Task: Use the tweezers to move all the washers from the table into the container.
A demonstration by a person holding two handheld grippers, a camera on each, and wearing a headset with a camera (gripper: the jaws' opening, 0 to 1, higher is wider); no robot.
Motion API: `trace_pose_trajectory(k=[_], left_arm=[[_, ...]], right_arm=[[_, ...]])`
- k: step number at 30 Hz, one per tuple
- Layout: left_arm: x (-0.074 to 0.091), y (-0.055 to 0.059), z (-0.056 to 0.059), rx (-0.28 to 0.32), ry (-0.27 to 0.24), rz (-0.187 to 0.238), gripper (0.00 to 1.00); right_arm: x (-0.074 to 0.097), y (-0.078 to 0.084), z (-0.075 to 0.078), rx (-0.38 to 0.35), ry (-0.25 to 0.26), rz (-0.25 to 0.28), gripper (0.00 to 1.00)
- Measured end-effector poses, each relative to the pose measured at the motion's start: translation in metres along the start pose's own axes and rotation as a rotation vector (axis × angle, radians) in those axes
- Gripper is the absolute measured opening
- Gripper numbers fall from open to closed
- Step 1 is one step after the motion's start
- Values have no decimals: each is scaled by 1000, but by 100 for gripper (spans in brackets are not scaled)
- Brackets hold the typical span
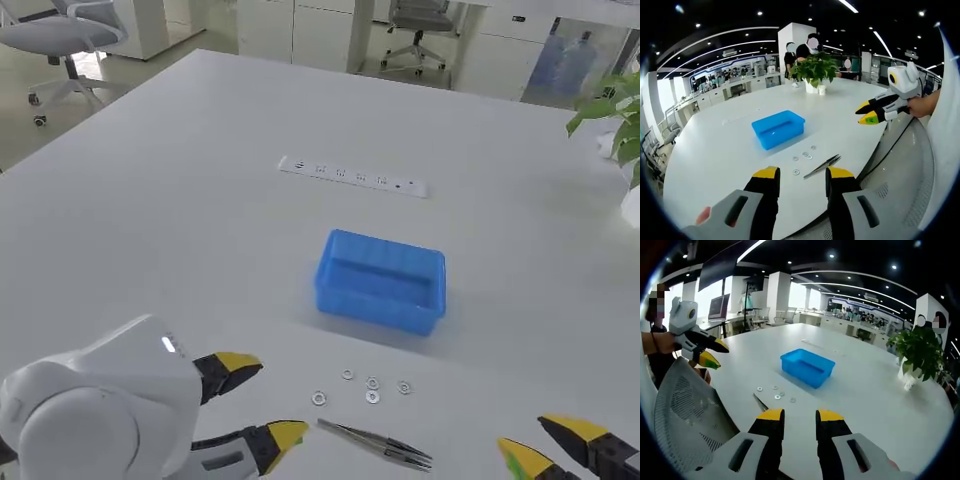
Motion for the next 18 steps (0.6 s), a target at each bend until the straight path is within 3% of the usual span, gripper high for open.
trace_pose_trajectory(k=[18], left_arm=[[-8,2,7,-9,37,-22,40]], right_arm=[[0,0,1,-12,-2,0,26]])
Point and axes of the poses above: the centre of the closed fingertips' face, and the gripper's own axes: x roughly backward along the fingers, z roughly to its right, y roughly out of its underside, the point moved 1 cm from there along x, roughly backward along the fingers, and after that the axes turned 4 degrees about -x, right-handed, at the moved point
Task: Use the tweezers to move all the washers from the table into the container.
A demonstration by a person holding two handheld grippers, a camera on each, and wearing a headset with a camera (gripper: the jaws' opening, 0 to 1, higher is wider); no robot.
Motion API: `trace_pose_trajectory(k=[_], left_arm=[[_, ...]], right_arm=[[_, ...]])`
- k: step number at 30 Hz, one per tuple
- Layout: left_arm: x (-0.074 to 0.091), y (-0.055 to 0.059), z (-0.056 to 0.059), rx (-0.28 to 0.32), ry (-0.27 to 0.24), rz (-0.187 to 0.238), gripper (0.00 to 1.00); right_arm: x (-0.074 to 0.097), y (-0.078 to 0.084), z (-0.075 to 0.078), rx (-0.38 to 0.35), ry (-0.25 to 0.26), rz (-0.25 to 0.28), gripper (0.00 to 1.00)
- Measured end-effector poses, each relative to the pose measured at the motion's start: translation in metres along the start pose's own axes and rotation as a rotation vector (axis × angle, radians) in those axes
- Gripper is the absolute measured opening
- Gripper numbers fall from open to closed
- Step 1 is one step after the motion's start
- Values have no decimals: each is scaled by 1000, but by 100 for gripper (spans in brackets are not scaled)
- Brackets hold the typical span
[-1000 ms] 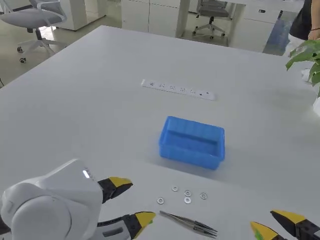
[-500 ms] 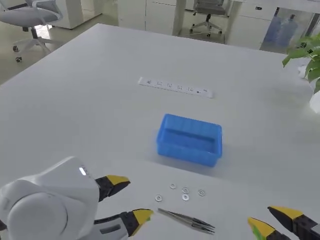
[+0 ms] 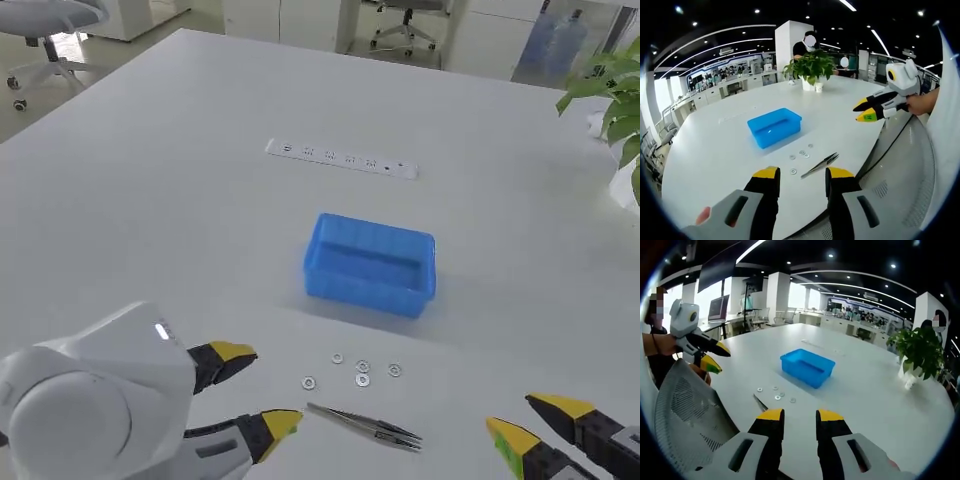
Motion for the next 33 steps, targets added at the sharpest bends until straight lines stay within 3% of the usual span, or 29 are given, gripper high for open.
trace_pose_trajectory(k=[26,29,33], left_arm=[[-15,7,11,-32,86,-50,40],[-19,9,15,-26,125,-56,40],[-29,17,20,-78,182,-90,39]], right_arm=[[-4,6,0,-7,-40,-29,28],[-6,9,-2,-2,-57,-42,29],[-16,15,-13,36,-136,-84,31]])
Point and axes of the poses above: the centre of the closed fingertips' face, and the gripper's own axes: x roughly backward along the fingers, z roughly to its right, y roughly out of its underside, the point moved 1 cm from there along x, roughly backward along the fingers, and after that the axes turned 4 degrees about -x, right-handed, at the moved point
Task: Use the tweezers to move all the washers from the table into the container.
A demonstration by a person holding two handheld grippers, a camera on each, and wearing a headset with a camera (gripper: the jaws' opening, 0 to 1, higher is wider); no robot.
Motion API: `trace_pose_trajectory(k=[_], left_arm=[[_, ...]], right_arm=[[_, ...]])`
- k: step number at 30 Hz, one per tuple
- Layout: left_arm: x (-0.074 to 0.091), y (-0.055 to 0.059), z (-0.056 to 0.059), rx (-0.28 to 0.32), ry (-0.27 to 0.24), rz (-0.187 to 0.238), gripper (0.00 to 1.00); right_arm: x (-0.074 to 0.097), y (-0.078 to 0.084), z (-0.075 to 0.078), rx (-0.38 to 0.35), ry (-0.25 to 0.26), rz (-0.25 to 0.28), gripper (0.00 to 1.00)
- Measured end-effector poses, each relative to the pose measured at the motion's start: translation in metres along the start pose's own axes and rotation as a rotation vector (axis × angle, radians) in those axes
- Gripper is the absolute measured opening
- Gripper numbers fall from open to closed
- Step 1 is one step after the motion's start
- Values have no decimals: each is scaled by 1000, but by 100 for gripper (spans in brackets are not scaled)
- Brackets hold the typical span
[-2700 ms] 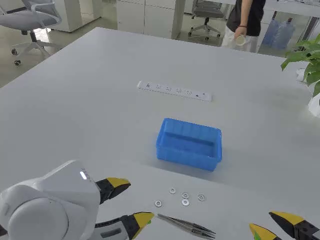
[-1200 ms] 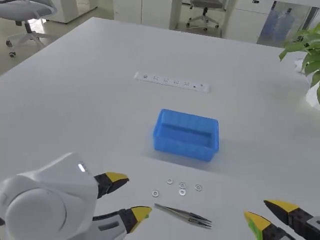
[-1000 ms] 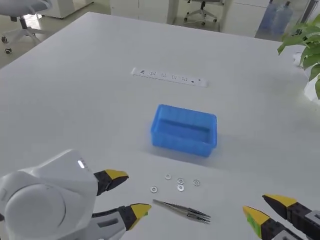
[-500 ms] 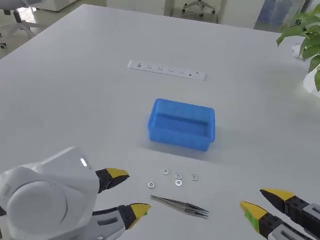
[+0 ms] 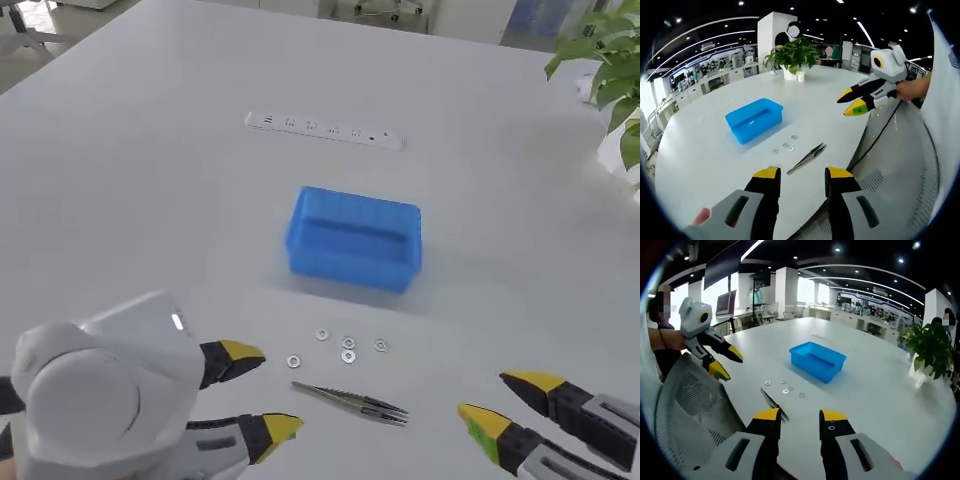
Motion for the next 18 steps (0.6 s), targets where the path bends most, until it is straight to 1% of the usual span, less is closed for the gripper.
trace_pose_trajectory(k=[1,3,4,7,9,12,14,16,18], left_arm=[[-3,0,0,-10,6,-1,38],[-9,-3,2,-32,42,24,35],[-13,-4,2,-41,55,31,33],[-23,-6,-2,-48,66,45,32],[-30,-5,-3,-47,91,45,32],[-37,-4,-5,-76,114,33,33],[-41,-2,-7,-98,131,20,34],[-44,0,-9,-110,135,15,35],[-48,1,-10,-122,152,10,36]], right_arm=[[-4,1,-3,19,-22,-11,32],[-16,4,-12,77,-92,-45,32],[-18,4,-14,89,-102,-48,32],[-34,5,-26,171,-170,-80,32],[-43,7,-31,201,-195,-100,32],[-55,8,-38,225,-231,-101,32],[-61,11,-41,242,-244,-117,32],[-66,12,-43,255,-256,-123,32],[-69,15,-44,261,-268,-134,32]])
Point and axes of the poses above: the centre of the closed fingertips' face, and the gripper's own axes: x roughly backward along the fingers, z roughly to its right, y roughly out of its underside, the point moved 1 cm from there along x, roughly backward along the fingers, and after that the axes turned 4 degrees about -x, right-handed, at the moved point
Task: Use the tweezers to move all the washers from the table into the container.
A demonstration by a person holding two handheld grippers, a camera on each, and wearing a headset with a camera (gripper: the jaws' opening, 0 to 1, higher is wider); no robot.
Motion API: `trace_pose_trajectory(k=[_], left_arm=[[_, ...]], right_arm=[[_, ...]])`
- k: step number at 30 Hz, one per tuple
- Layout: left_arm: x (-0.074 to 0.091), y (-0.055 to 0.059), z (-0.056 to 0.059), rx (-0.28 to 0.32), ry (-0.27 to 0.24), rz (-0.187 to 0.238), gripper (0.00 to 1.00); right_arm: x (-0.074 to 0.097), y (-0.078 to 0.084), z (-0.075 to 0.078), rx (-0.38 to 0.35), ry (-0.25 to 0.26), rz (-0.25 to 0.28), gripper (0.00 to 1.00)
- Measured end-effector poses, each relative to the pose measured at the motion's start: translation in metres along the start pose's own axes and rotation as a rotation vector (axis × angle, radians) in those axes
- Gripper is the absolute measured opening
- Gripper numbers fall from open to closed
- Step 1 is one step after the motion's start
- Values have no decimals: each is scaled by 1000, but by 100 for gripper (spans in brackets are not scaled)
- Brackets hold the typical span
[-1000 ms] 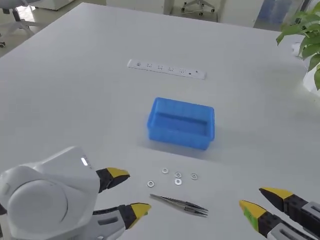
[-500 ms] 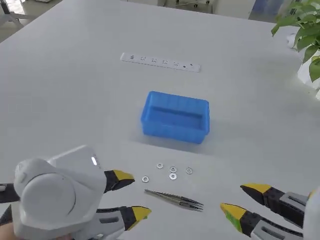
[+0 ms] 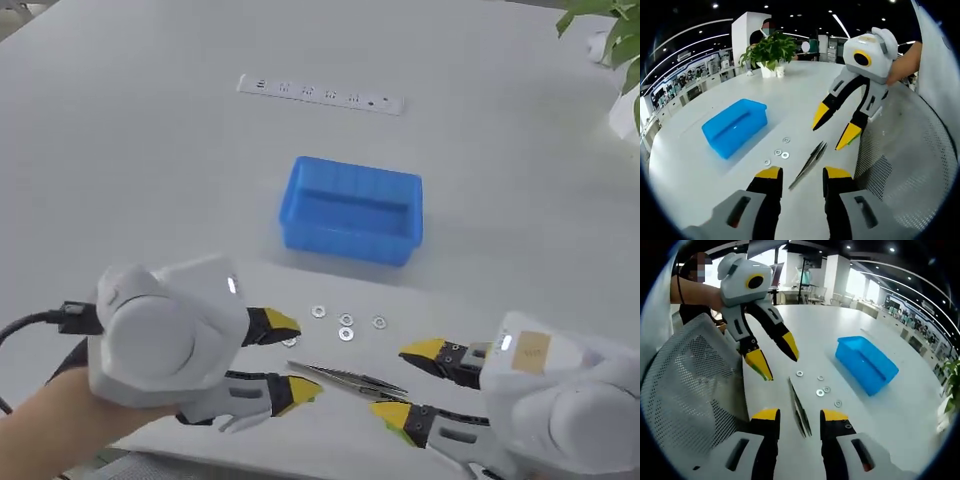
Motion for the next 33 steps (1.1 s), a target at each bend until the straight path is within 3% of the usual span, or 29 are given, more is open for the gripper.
trace_pose_trajectory(k=[3,8,16,24,33], left_arm=[[-6,2,3,-30,32,-4,36],[-16,15,8,-126,90,-81,38],[-28,19,6,-176,131,-98,31],[-38,28,8,-193,184,-138,28],[-42,29,9,-189,210,-143,25]], right_arm=[[-4,2,1,8,-7,-9,32],[-10,6,4,12,-16,-27,31],[-19,13,4,40,-70,-74,26],[-27,17,3,59,-122,-110,23],[-33,20,-1,96,-158,-137,17]])
Point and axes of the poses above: the centre of the closed fingertips' face, and the gripper's own axes: x roughly backward along the fingers, z roughly to its right, y roughly out of its underside, the point moved 1 cm from there along x, roughly backward along the fingers, and after that the axes turned 4 degrees about -x, right-handed, at the moved point
